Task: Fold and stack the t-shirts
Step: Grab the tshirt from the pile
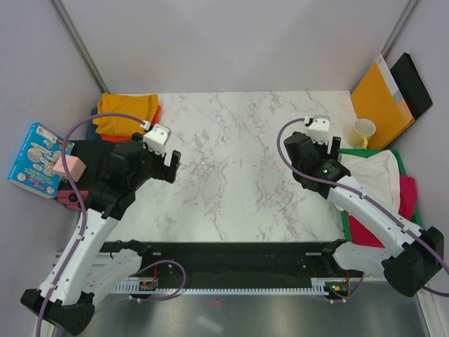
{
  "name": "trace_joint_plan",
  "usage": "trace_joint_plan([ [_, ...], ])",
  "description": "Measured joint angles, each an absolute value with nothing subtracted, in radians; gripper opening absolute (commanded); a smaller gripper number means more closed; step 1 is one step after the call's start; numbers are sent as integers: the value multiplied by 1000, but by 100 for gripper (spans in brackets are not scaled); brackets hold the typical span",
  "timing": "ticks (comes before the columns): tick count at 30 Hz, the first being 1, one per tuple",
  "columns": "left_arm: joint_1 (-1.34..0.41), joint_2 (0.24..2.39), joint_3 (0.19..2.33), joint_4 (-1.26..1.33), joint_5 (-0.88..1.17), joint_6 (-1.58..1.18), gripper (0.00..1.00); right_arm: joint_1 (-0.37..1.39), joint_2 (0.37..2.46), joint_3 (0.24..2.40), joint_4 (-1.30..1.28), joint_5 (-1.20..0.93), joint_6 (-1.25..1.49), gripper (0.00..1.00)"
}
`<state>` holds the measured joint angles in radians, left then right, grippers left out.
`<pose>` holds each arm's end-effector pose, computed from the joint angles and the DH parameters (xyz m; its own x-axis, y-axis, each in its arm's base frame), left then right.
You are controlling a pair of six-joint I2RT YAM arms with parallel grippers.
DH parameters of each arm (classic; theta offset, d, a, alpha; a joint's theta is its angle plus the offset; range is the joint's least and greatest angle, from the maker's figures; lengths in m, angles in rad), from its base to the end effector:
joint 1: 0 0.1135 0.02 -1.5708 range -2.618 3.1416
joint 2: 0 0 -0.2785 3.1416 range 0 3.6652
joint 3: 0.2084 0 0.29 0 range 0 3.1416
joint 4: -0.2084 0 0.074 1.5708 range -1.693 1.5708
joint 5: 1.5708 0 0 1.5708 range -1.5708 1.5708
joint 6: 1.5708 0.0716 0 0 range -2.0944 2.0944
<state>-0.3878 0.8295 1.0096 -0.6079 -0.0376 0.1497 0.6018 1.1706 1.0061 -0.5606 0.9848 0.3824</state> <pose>0.2165 -0.0855 0.3684 -0.3281 0.2950 -0.8974 0.3996 0.9041 0.1511 0.2697 0.1129 0.3074 -0.4322 -0.0465 -0.9006 0.3904 0.8906 -0.2334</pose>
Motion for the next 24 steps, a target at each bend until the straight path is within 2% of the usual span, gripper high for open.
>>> trace_joint_plan([
  [4, -332, 820, 948, -604, -9, 133, 100, 596, 1146, 1008, -523, 947, 329, 93],
  [9, -239, 796, 863, -605, 83, 102, 100, 547, 1177, 1028, -539, 920, 307, 88],
  [17, -213, 839, 862, -603, 125, 93, 100, 79, 1087, 924, -563, 796, 415, 87],
  [24, -213, 960, 887, -604, 134, 87, 99, -44, 1063, 791, -611, 617, 575, 77],
])
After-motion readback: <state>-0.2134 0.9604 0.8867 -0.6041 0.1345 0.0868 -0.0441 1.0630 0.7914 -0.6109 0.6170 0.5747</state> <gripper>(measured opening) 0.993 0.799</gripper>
